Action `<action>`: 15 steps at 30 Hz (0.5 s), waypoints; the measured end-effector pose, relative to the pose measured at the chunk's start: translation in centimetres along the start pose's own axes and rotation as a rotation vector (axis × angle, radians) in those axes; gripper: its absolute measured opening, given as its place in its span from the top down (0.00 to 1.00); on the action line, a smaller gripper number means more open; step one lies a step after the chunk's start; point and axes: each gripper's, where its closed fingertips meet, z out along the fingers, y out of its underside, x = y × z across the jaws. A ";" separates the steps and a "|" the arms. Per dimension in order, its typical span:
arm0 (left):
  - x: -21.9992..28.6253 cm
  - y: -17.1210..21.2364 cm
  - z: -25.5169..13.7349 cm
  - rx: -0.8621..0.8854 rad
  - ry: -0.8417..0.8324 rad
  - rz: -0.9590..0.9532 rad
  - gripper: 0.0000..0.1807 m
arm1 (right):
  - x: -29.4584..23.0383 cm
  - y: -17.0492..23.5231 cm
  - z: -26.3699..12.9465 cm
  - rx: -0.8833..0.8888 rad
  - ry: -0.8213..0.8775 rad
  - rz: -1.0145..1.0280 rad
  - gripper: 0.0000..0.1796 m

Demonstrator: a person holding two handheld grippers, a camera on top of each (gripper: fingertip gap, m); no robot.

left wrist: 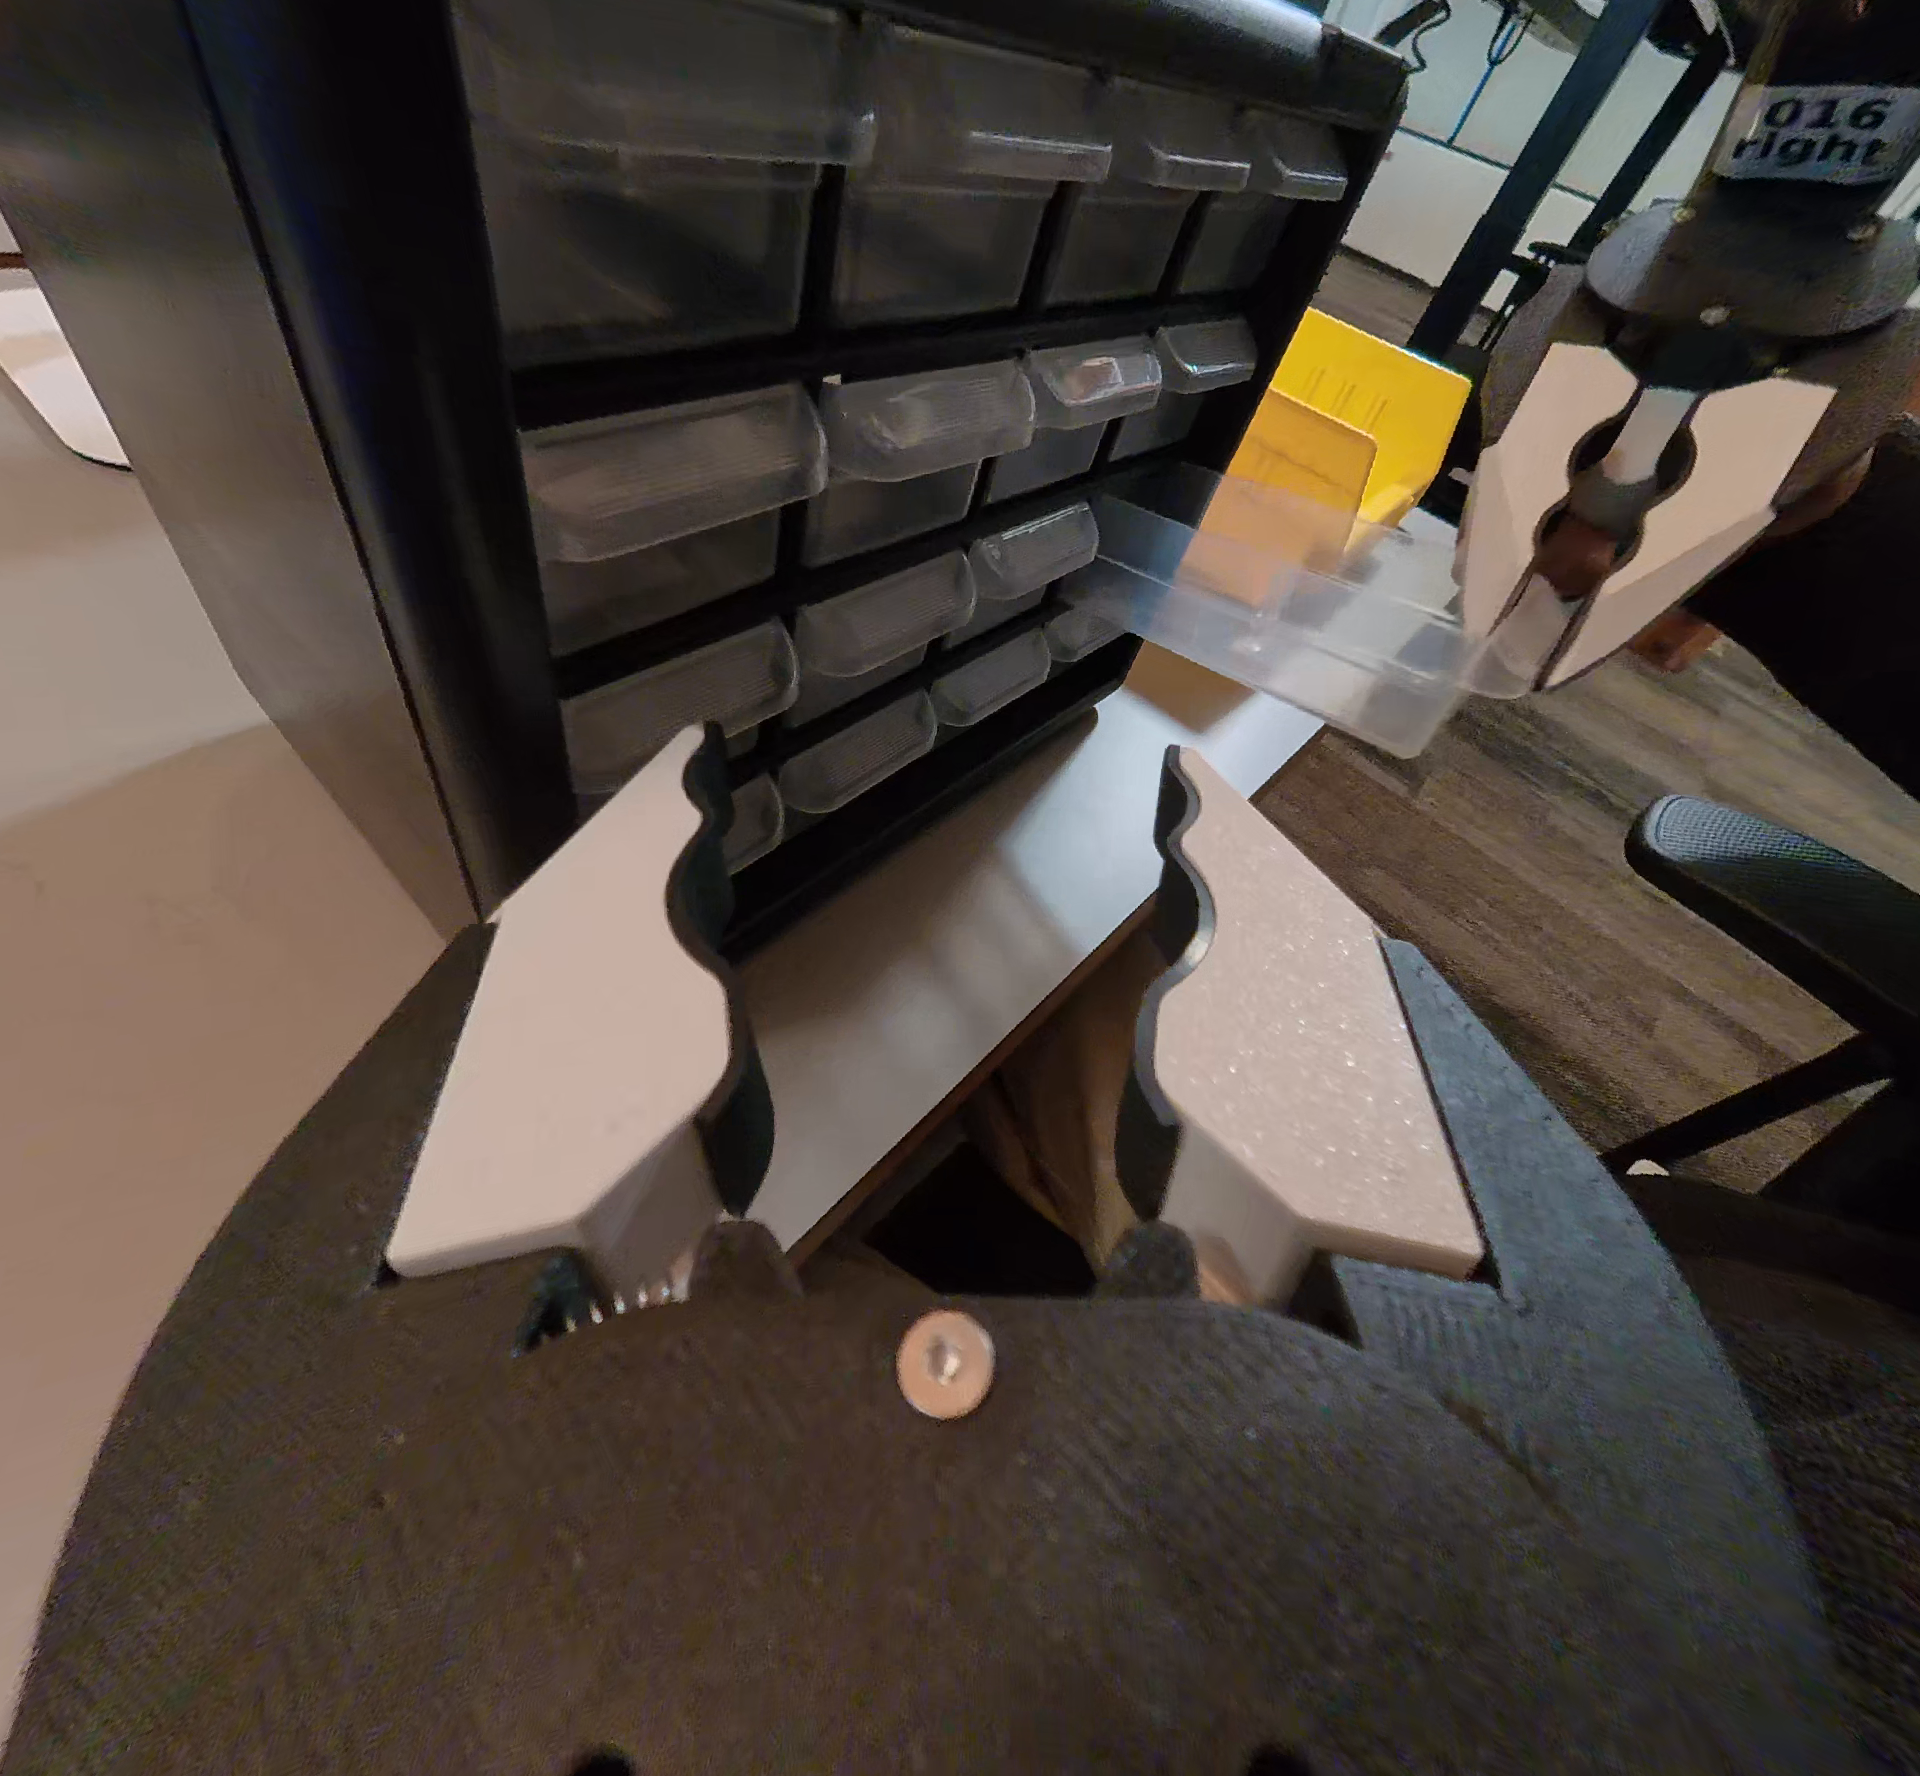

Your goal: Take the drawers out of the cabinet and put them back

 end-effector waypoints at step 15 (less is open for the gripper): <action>0.2 0.4 0.2 -0.008 0.010 -0.015 0.56 | 5.5 2.0 -0.1 -0.103 0.443 -0.139 0.85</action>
